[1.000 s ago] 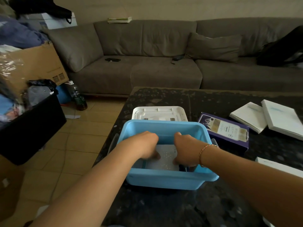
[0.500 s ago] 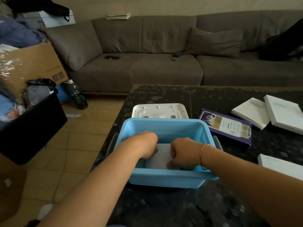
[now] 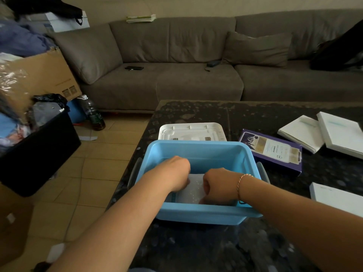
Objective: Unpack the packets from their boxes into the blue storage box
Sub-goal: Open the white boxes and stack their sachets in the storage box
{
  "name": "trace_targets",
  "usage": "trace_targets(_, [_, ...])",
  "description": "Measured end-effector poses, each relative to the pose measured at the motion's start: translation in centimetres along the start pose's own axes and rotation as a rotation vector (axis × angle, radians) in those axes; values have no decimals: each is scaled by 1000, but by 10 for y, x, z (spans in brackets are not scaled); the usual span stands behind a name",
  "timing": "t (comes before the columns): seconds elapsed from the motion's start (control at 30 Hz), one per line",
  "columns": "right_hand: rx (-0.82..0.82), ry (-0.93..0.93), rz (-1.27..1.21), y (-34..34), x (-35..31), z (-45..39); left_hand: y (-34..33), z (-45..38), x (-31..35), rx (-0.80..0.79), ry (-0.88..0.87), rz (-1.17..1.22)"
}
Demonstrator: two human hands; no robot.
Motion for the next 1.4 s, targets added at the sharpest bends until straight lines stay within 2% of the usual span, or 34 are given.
trace_targets(0.47, [-71, 34, 4, -2, 4, -3, 5, -4, 0, -42, -77, -80])
trace_targets(0.63, [-59, 41, 126, 3, -4, 4, 3, -3, 0, -60, -49, -84])
trace_targets(0.73, [123, 73, 181, 35, -11, 26, 16, 8, 0, 14, -18, -40])
trace_targets(0.8, [305, 98, 36, 69, -7, 51, 30, 19, 4, 103, -26, 21])
trace_targets(0.87, [428, 140, -154, 96, 3, 79, 48, 32, 16, 274, -93, 95])
trace_targets(1.0, [646, 217, -406, 107, 38, 131, 76, 87, 70, 832, -476, 313])
trace_targets(1.07, [740, 198, -507, 94, 62, 156, 64, 115, 104, 949, -651, 425])
trace_targets(1.17, [883, 127, -673, 60, 107, 192, 16, 128, 156, 933, -837, 494])
trace_targets(1.23, [998, 62, -747, 30, 143, 216, -24, 124, 188, 861, -894, 401])
trace_targets(1.4, [1186, -220, -791, -64, 226, 264, -93, 100, 231, 675, -791, 177])
Point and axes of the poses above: each hand's wrist, its own z-axis away from the middle knuckle, its own y-axis out of the back of the hand, x = y × z, the point moved 6 cm from there along -z, towards the middle knuckle, and after that the axes turned 3 degrees about -z, right-handed, at the moved point
